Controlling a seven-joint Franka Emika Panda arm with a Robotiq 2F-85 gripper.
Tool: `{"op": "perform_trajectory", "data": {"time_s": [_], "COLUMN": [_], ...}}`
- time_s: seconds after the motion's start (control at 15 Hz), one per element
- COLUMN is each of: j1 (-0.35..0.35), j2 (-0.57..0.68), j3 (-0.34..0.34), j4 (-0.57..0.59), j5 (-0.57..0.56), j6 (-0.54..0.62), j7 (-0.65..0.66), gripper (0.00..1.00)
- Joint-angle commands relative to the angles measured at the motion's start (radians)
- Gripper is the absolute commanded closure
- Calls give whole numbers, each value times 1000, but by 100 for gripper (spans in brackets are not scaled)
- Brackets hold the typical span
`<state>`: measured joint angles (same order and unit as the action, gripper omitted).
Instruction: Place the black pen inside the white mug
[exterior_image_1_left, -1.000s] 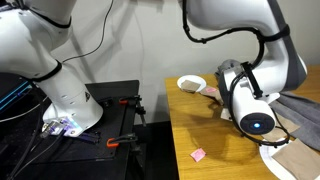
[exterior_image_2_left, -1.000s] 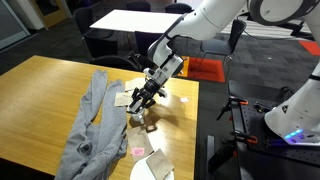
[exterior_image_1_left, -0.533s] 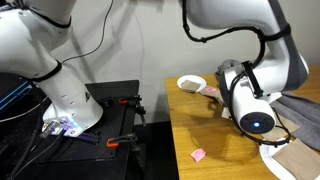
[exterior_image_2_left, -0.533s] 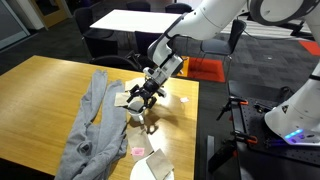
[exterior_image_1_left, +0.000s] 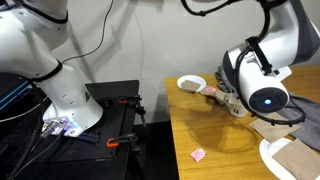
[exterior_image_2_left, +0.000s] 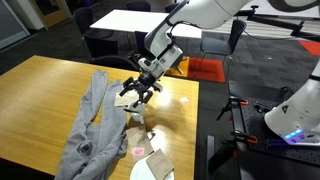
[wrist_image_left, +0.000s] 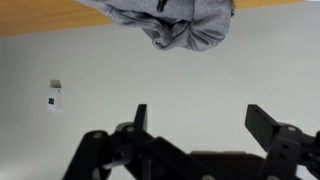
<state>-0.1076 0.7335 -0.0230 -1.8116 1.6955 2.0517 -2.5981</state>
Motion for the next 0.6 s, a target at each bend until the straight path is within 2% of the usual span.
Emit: {"op": "perform_trajectory", "data": {"time_s": [0.0, 0.53], "j1": [17, 47], "j2": [-157, -434], "j3": [-14, -36], "j4": [-158, -417], "j5": [51, 143], "j6": [10, 73], "j7": [-7, 36], "gripper": [0, 0]}}
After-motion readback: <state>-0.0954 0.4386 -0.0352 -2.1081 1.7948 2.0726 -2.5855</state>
